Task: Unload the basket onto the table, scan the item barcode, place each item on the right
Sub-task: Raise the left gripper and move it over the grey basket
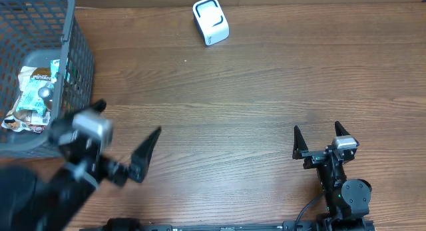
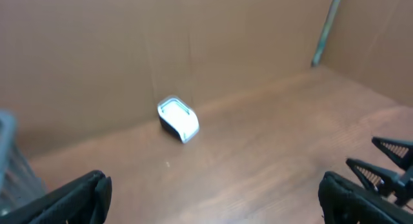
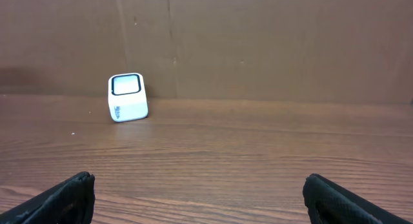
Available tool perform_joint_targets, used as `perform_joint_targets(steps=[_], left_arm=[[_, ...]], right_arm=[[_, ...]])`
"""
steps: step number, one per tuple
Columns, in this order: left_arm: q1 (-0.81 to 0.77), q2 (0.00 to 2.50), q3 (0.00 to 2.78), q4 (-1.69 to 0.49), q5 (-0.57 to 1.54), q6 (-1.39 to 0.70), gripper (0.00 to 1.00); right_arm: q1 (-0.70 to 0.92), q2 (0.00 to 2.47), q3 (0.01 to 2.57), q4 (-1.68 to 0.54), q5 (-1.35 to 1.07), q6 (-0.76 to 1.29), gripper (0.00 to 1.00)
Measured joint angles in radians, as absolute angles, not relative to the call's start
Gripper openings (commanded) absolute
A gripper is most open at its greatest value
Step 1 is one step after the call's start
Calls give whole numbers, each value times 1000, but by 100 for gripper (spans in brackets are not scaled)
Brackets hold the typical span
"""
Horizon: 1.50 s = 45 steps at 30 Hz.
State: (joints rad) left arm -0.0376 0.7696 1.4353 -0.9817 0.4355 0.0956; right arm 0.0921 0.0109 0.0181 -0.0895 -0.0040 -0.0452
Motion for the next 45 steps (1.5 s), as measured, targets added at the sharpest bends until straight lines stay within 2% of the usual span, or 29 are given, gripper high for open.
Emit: perform_joint_targets(steps=[10, 11, 12, 14, 15, 24, 32, 37, 39, 43, 45], left_arm=[[-38, 1068, 1476, -1074, 624, 84, 99], [-38, 1084, 1477, -1079, 637, 83, 95], [-38, 1101, 1477, -1083, 648, 79, 68], [-38, 1136, 1477, -1092, 663, 77, 20], [-38, 1153, 1477, -1097, 668, 77, 4], [-38, 1263, 1477, -1133, 640, 33, 4], [-38, 1282, 1477, -1174, 384, -87, 6], [-38, 1282, 1477, -1220, 196, -161, 17], [-38, 1282, 1477, -1228, 151, -178, 26], [-38, 1282, 1477, -1222, 95, -196, 37], [-38, 1282, 1477, -1203, 67, -204, 47]], right_arm=[[92, 11, 18, -89, -4, -44, 100], [92, 11, 18, -89, -4, -45, 100], [92, 11, 18, -89, -4, -45, 100], [92, 11, 18, -89, -4, -44, 100], [92, 11, 18, -89, -4, -45, 100], [92, 11, 18, -90, -4, -45, 100], [92, 11, 18, -89, -4, -45, 100], [92, 11, 18, -89, -4, -45, 100], [92, 11, 18, -89, -4, -45, 100], [92, 11, 18, -89, -4, -45, 100], [93, 11, 18, -89, -4, -45, 100]])
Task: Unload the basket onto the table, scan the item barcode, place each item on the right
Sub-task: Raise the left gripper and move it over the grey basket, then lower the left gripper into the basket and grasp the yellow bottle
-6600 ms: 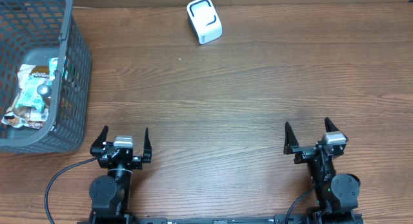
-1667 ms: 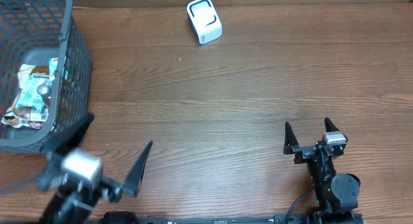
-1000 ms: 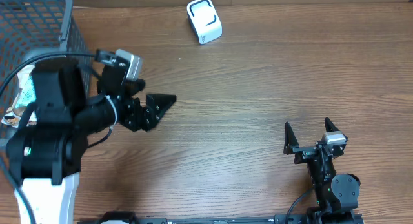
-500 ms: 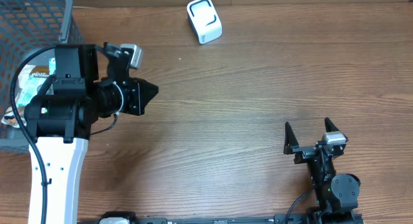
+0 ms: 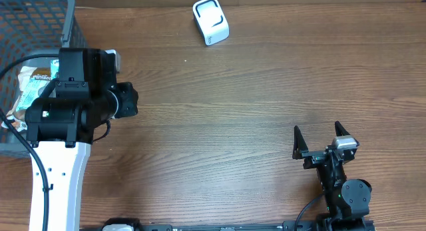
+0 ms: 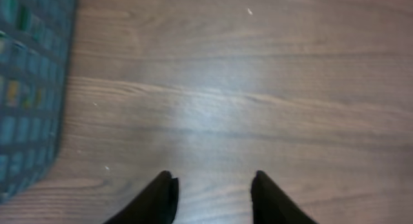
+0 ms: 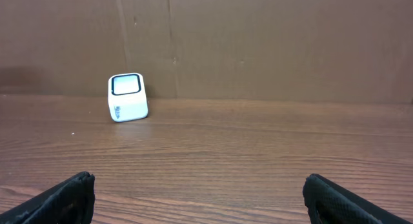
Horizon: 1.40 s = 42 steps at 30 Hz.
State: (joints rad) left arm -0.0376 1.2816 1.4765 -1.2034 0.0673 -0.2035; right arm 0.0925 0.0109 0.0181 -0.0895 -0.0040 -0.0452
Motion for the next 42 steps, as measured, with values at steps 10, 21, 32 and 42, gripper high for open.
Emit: perform_joint_targets(steps=[10, 21, 32, 42], left_arm=[[-37, 1282, 1477, -1013, -113, -209, 90], [177, 1282, 1478, -732, -228, -207, 93], [524, 1347, 1478, -706, -97, -104, 87], [633, 1577, 1479, -744, 52, 49, 89]], right_arm=[[92, 11, 18, -90, -4, -45, 100], [92, 11, 18, -89, -4, -45, 100], [92, 11, 18, -89, -4, -44, 100], [92, 11, 18, -90, -4, -45, 100]])
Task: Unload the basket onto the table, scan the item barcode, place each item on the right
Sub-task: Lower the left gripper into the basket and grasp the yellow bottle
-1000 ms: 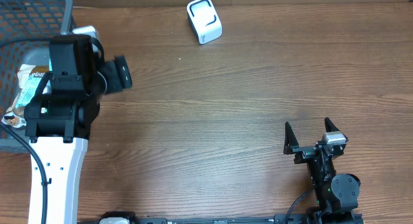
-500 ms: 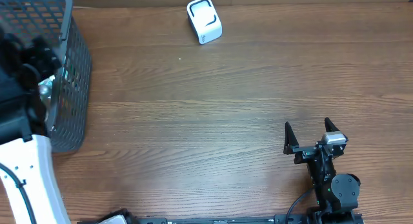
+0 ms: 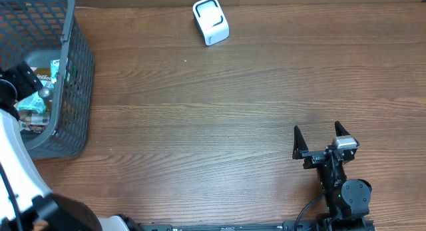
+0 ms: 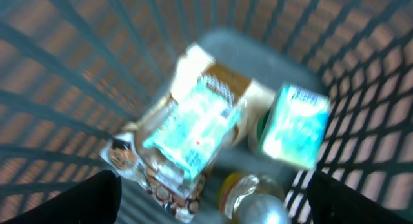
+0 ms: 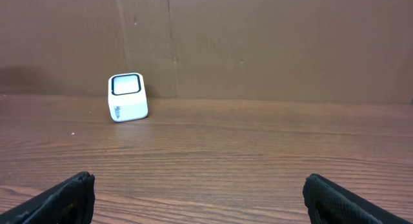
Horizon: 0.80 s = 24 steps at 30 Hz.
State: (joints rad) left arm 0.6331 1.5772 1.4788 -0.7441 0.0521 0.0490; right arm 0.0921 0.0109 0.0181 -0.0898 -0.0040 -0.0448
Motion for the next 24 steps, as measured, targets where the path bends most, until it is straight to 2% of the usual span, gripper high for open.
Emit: perform_joint_targets(steps=[4, 14, 20, 21, 23, 24], left_arm=[[633, 1646, 1479, -765, 89, 106, 92], [633, 1744, 1479, -786, 174, 204, 89], [633, 1774, 1479, -797, 192, 221, 83], [633, 1778, 1479, -797, 195, 221, 79], [633, 1792, 1479, -802, 202, 221, 61], [633, 1801, 1479, -804, 206, 221, 57]], right_arm=[[92, 11, 18, -90, -4, -45, 100], [92, 11, 18, -89, -4, -45, 100], [92, 11, 18, -89, -4, -45, 100], [93, 11, 18, -89, -4, -45, 100], [92, 11, 18, -89, -4, -45, 100], [92, 11, 18, -89, -4, -45, 100]])
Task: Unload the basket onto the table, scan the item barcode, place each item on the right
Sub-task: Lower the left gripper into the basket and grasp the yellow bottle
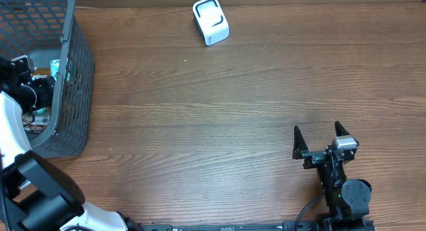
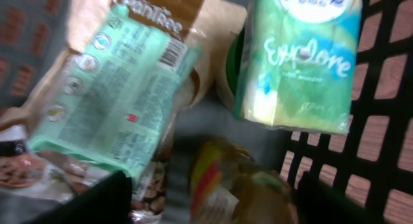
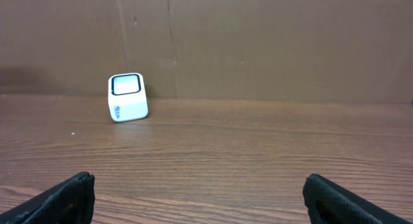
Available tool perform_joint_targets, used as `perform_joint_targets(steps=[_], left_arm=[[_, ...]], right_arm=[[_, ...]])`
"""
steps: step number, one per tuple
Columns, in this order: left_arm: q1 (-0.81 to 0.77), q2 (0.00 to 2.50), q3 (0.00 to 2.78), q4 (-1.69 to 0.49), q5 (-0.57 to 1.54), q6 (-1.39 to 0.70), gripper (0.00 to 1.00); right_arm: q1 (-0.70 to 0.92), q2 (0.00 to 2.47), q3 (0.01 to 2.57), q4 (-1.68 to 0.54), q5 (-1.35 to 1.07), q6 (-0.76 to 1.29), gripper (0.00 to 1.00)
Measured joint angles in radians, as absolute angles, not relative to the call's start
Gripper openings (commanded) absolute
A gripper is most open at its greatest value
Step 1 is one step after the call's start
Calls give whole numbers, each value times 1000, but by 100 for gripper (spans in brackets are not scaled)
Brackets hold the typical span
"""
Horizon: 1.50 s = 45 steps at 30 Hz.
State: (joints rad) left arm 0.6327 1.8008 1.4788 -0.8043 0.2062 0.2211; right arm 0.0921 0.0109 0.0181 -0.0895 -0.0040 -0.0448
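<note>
The white barcode scanner (image 1: 210, 20) stands at the table's far edge, also in the right wrist view (image 3: 127, 97). My left gripper (image 2: 210, 201) is open, down inside the grey basket (image 1: 73, 64), its fingers on either side of a bottle with a red and yellow label (image 2: 229, 185). Beside it lie a mint-green pouch with a barcode (image 2: 113, 88) and a green tissue pack (image 2: 300, 62). My right gripper (image 3: 200, 198) rests open near the front right, with nothing between its fingers.
The basket's black mesh wall (image 2: 381, 88) stands close on the right of the left gripper. Brown snack packets (image 2: 26, 166) lie under the pouch. A brown wall (image 3: 258, 43) backs the table.
My left gripper has dropped deeper into the basket, closer to the items, with the bottle now between its open fingers. The right arm has not moved.
My left gripper was open above the table, facing the scanner. Then it pointed down at the bare table beside the basket, jaws narrow. Then it hung open over the basket's contents, and now it is low among them. The right arm stayed still.
</note>
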Motion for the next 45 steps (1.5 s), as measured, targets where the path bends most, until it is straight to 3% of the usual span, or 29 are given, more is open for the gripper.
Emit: perform_joint_targets(steps=[16, 25, 35, 45], left_arm=[[633, 1826, 1482, -794, 229, 212, 32], [633, 1779, 1533, -805, 172, 96, 30], [633, 1479, 1597, -751, 118, -76, 22], [604, 1316, 1598, -716, 238, -163, 20]], right_arm=[[92, 11, 18, -89, -4, -45, 100], [92, 11, 18, -89, -4, -45, 100], [92, 11, 18, -89, -4, -45, 100], [92, 11, 18, -89, -4, -45, 100]])
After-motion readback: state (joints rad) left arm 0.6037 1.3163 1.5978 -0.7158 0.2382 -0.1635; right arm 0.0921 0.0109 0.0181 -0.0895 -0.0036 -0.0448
